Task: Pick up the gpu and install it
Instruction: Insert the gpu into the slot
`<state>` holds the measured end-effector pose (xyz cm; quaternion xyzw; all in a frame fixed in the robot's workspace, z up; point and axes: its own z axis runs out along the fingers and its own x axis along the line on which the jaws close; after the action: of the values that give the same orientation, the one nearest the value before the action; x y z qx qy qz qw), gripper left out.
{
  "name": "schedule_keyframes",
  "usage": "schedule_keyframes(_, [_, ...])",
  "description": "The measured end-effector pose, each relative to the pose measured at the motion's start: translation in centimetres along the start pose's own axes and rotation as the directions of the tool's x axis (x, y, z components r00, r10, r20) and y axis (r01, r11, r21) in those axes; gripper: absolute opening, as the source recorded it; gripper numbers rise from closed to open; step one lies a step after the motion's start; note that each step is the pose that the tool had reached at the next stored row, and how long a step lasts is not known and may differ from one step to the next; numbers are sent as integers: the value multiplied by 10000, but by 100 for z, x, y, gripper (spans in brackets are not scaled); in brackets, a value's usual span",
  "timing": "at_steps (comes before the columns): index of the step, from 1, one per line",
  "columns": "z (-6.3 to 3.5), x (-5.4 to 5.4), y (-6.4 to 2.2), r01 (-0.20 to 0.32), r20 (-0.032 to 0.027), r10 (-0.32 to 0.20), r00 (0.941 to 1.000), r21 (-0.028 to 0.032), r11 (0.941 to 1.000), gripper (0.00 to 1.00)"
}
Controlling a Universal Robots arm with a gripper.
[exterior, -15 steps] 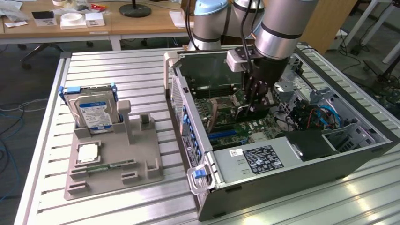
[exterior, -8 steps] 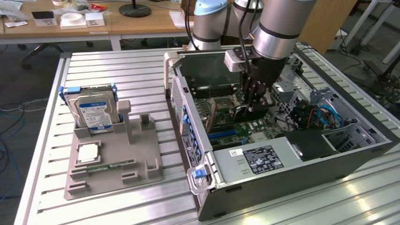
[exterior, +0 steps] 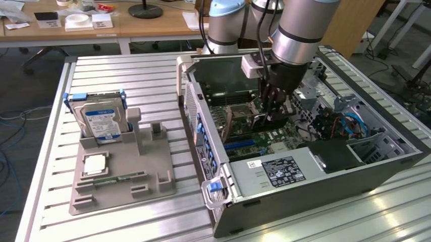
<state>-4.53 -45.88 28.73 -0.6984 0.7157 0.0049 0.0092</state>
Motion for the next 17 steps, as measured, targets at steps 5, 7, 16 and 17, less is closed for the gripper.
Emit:
schedule_keyframes(5, [13, 11, 4, 1, 7, -1, 10000, -1, 10000, 27])
schedule_keyframes(7, [13, 11, 5, 2, 5, -2, 10000, -1, 10000, 27])
schedule_keyframes(16, [14, 21, 26, -1, 25, 1, 10000, 11, 10000, 27])
schedule_keyframes(17, [13, 22, 32, -1, 24, 1, 10000, 11, 10000, 27])
